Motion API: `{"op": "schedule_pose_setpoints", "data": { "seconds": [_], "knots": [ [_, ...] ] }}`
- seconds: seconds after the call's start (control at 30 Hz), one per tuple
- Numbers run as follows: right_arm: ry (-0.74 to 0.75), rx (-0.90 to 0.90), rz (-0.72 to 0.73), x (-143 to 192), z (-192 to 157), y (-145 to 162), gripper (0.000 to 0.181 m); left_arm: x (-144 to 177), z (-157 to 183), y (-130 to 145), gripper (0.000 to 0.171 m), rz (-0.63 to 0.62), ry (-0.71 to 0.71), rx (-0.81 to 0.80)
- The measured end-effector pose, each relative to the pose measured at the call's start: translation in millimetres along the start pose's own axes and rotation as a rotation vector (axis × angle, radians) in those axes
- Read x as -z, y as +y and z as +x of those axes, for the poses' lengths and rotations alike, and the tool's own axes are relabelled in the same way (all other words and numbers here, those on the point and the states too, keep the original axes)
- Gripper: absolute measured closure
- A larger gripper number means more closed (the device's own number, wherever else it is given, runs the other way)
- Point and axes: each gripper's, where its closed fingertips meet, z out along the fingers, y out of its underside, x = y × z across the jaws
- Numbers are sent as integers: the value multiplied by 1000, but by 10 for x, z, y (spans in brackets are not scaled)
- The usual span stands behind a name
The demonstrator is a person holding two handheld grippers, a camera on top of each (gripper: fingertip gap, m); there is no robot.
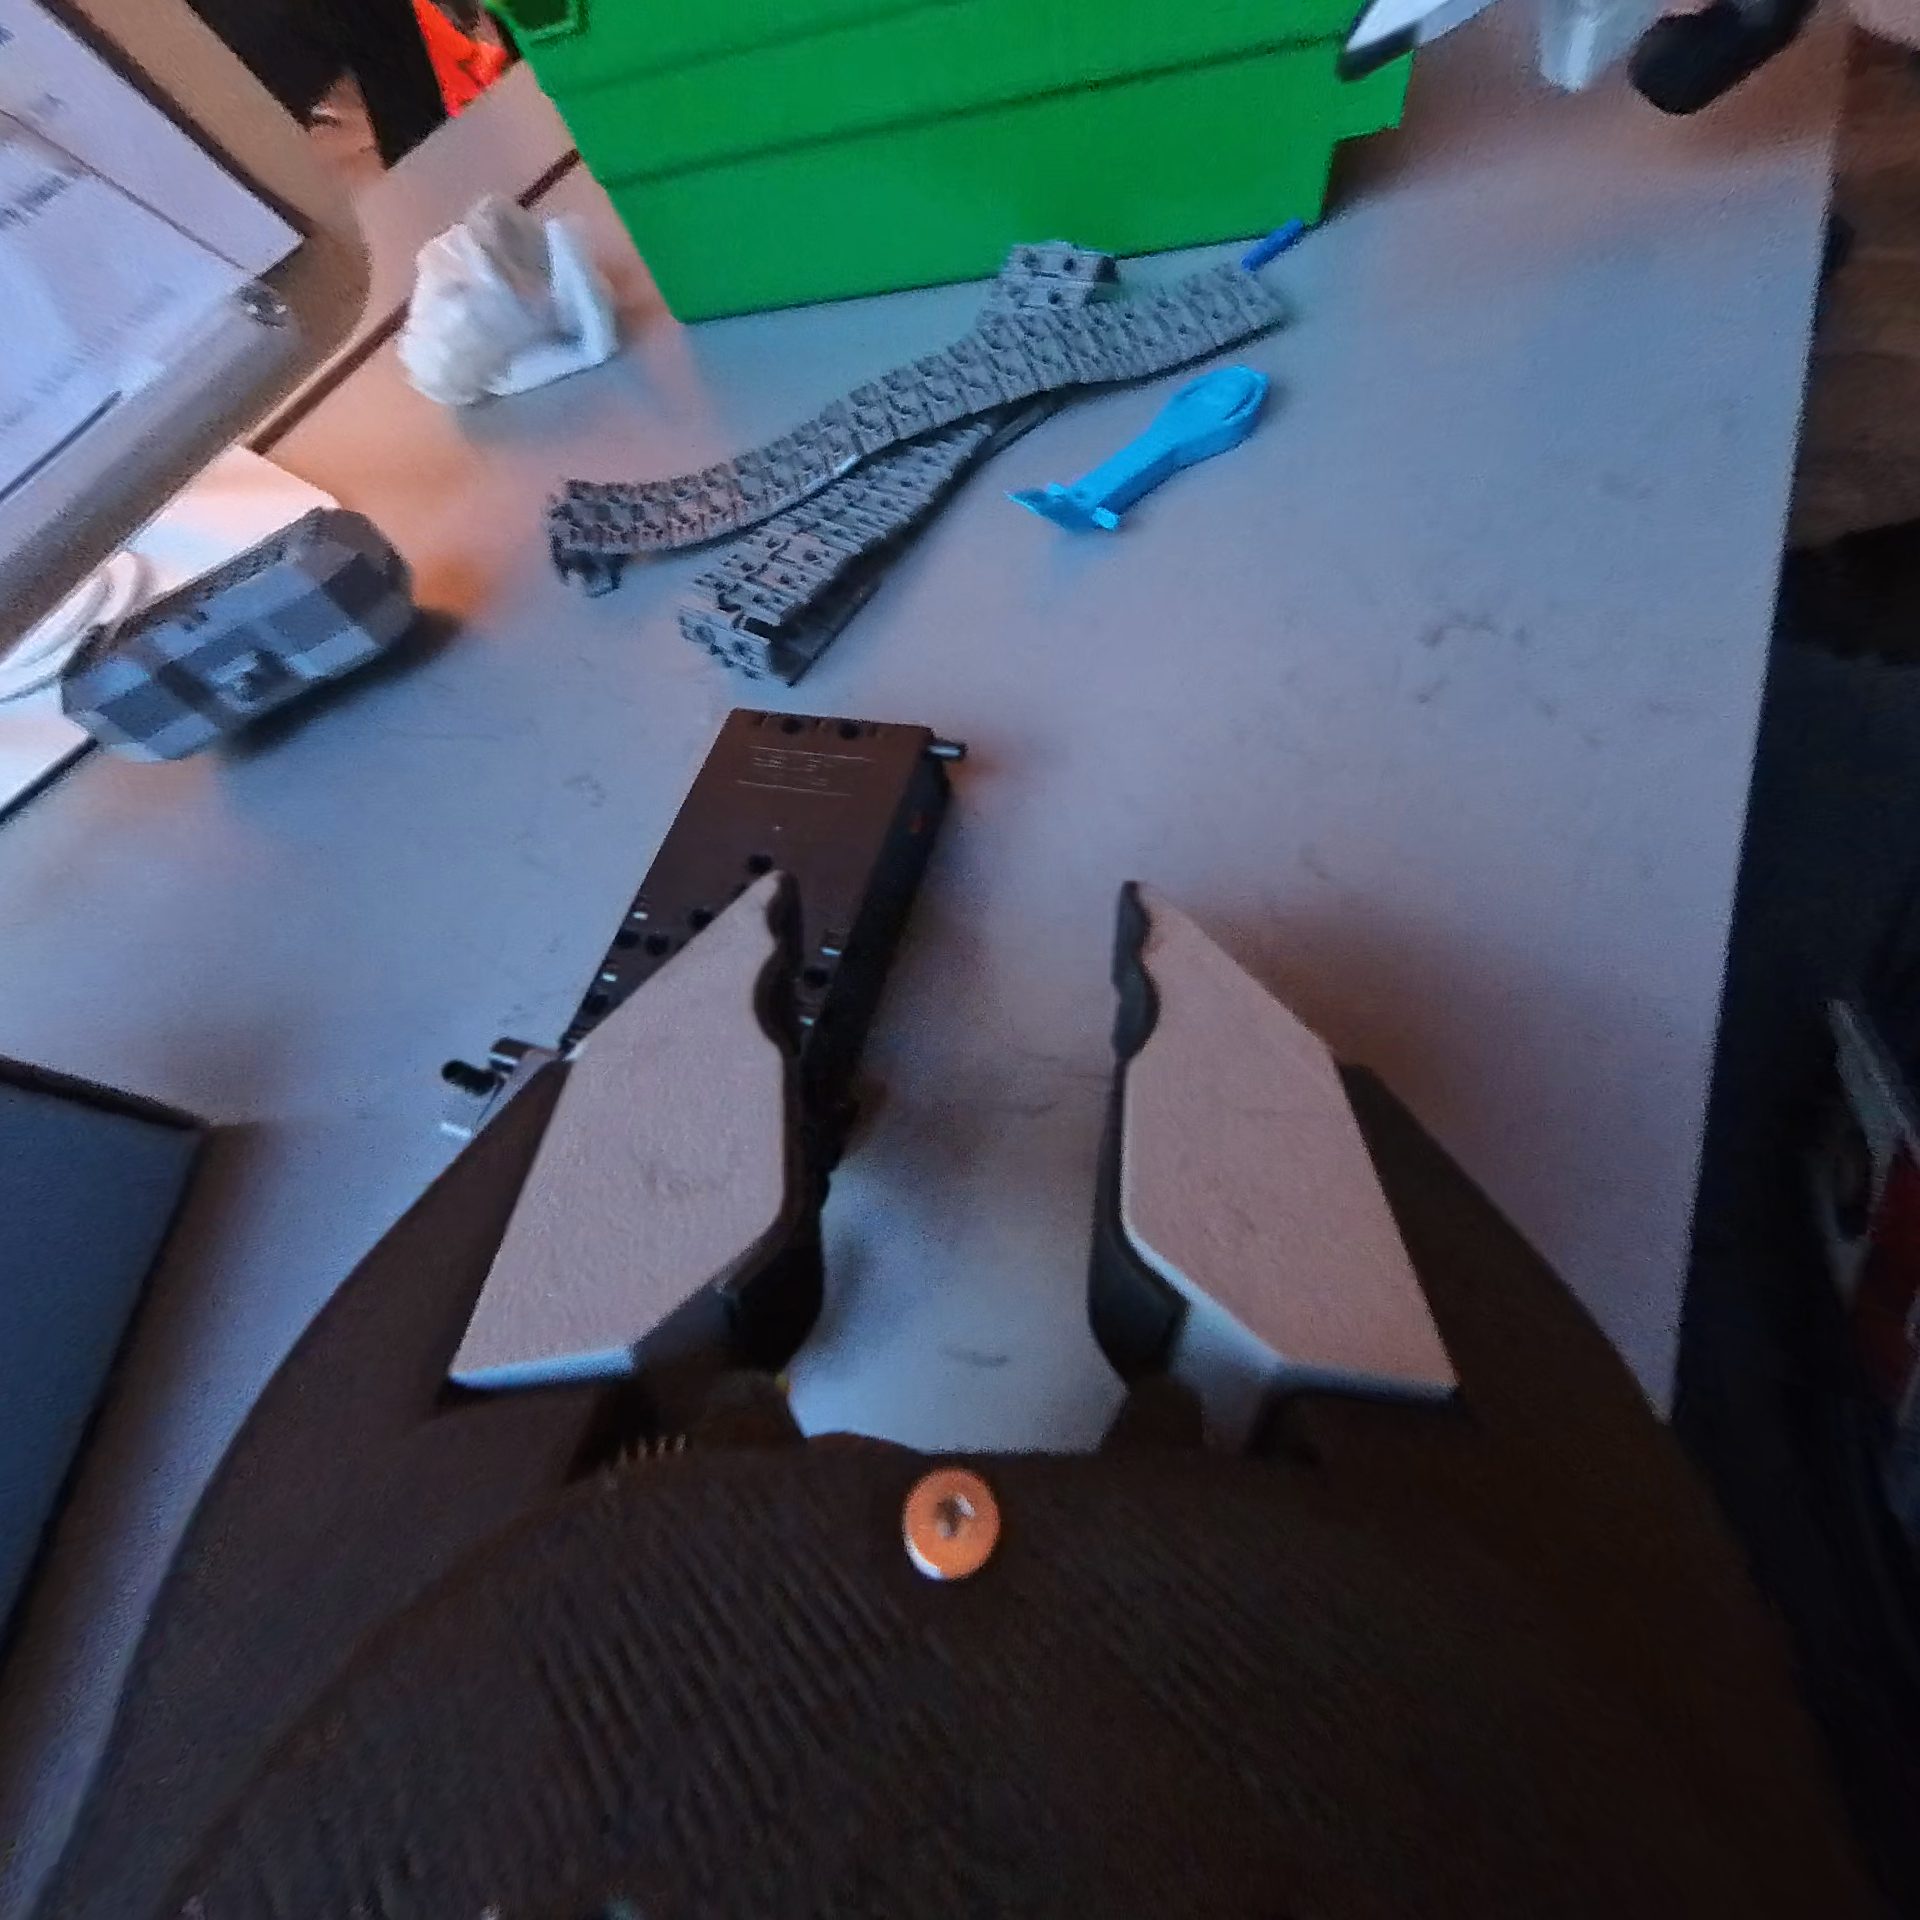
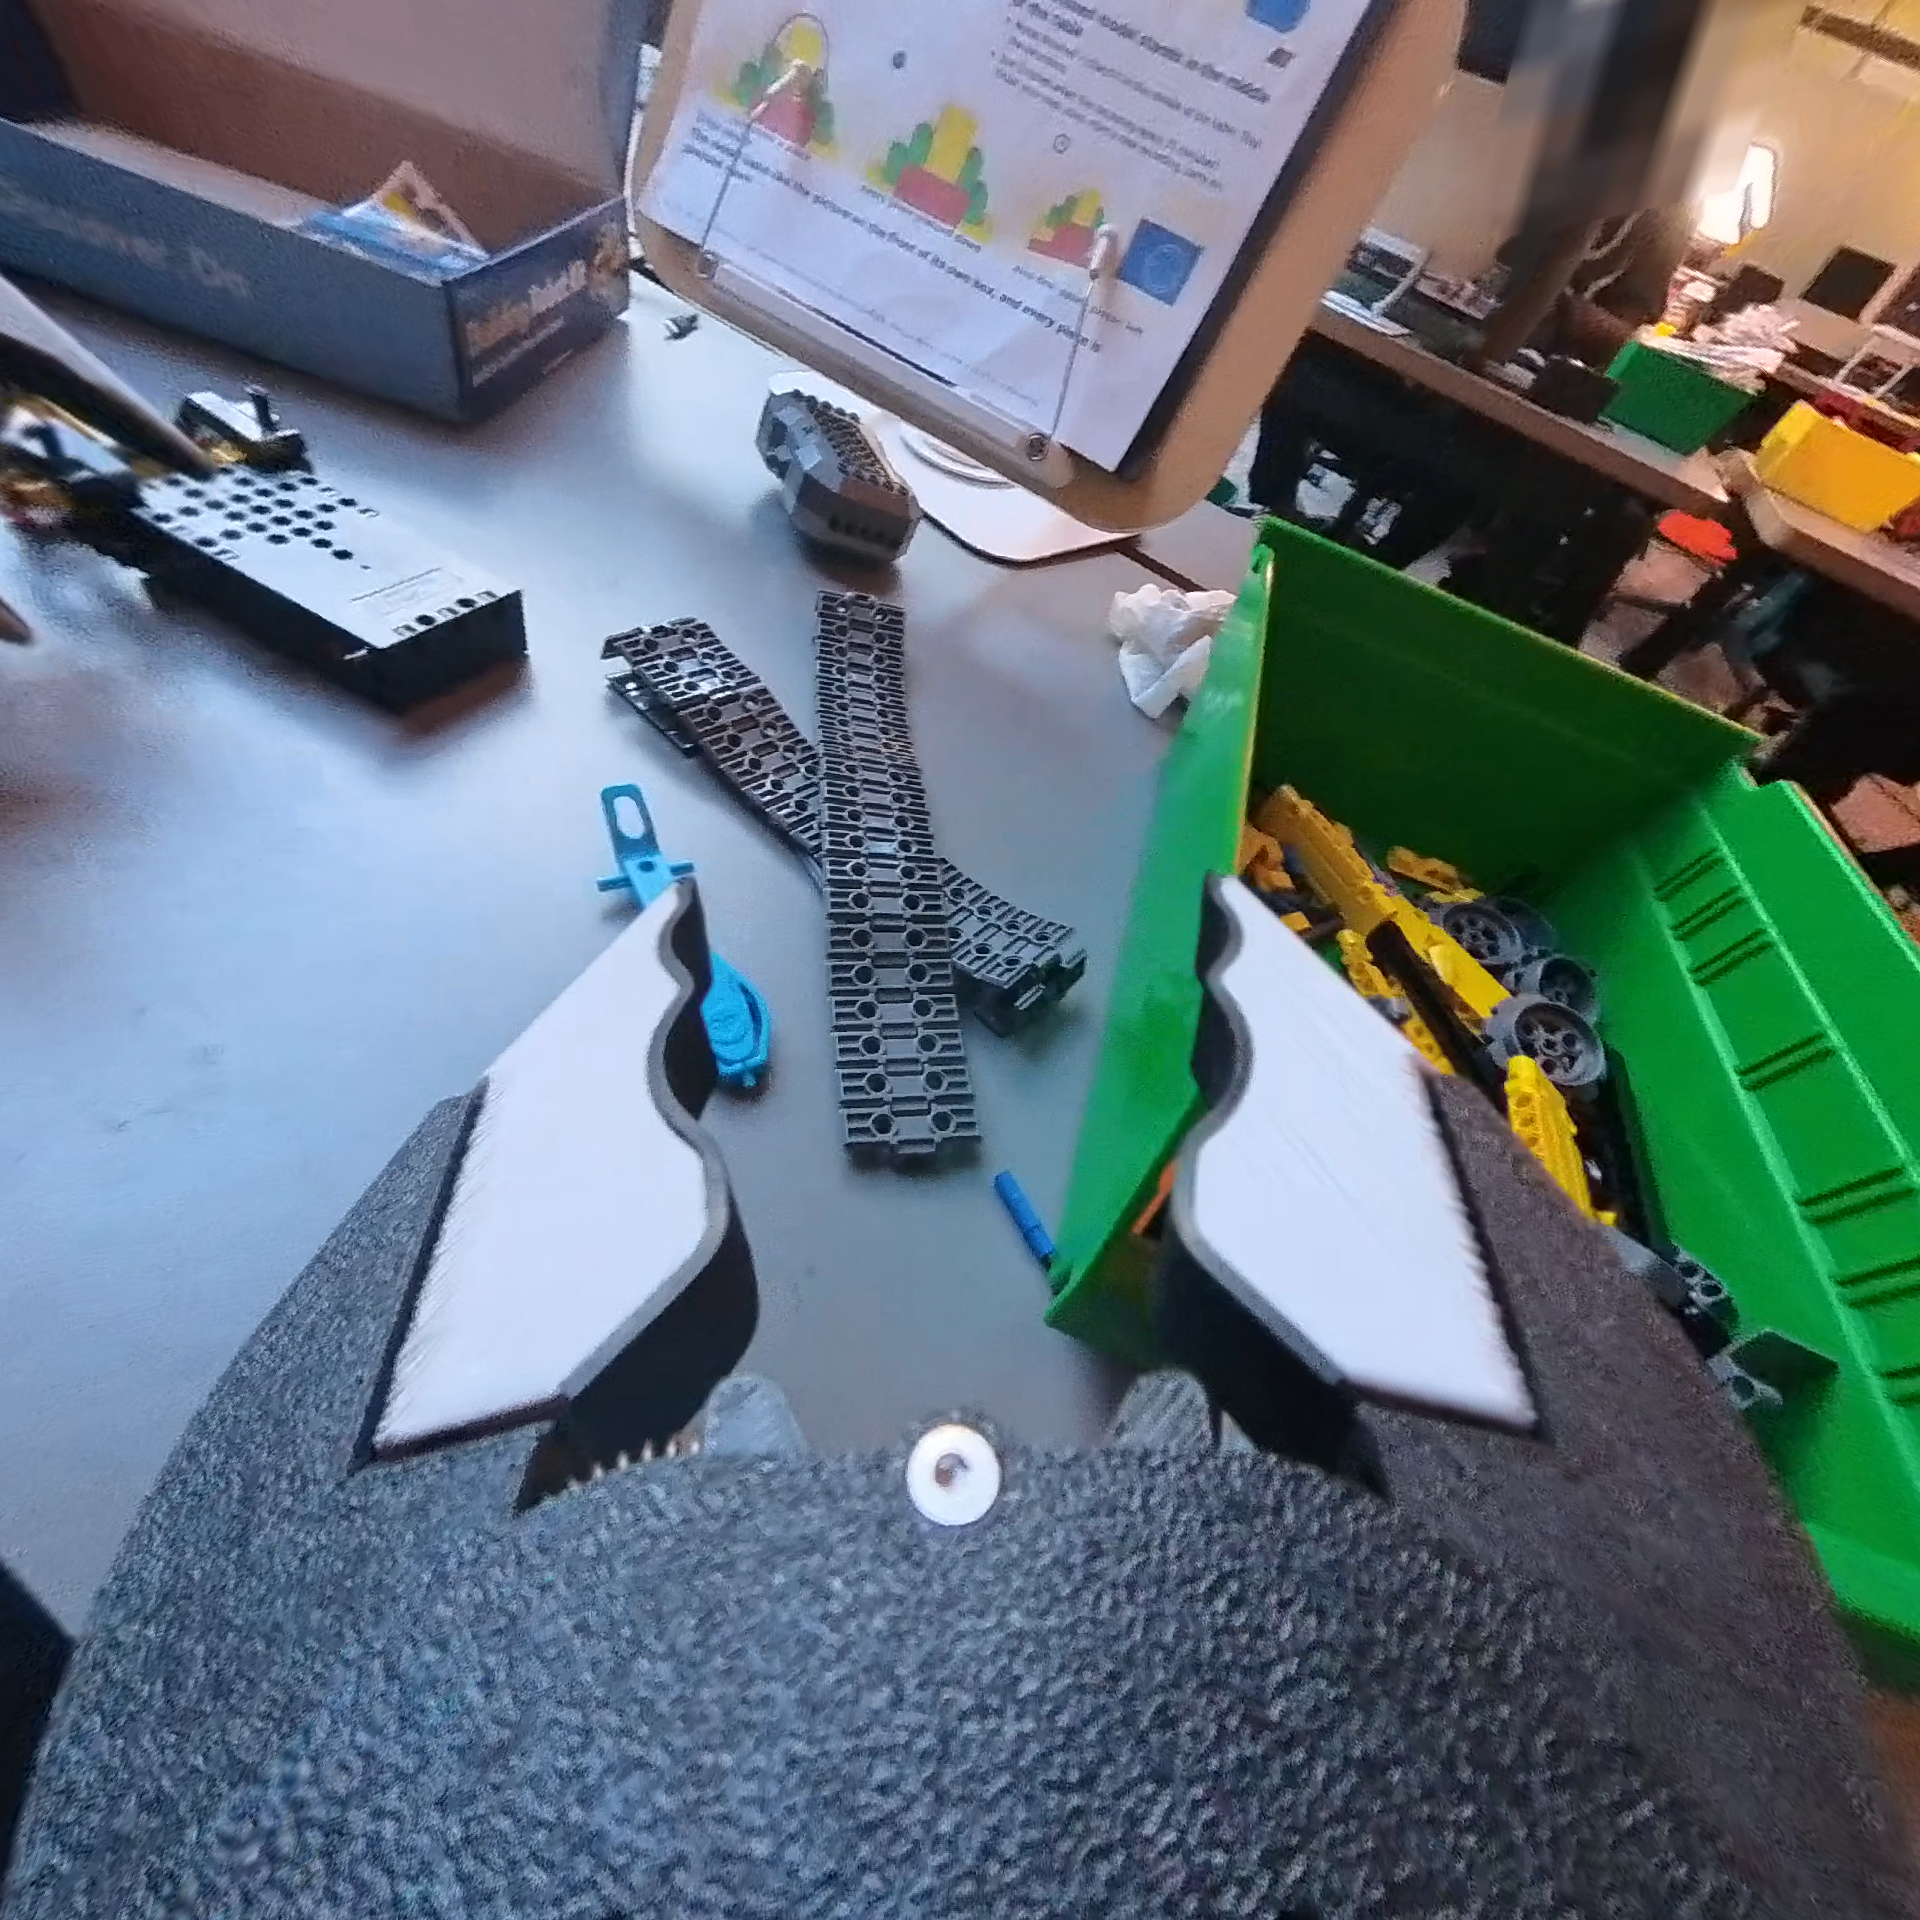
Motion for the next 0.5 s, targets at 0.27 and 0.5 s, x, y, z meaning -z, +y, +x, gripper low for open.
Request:
{"op": "schedule_pose_setpoints", "data": {
  "seconds": [0.27,0.5],
  "knots": [
    [-68,-126,88,-121,-43,-105,78,115,-326,-292,116,5,8,51],
    [-74,-110,237,57,-68,-458,75,-138,-377,-18,91,-219,125,-75]
  ]
}}
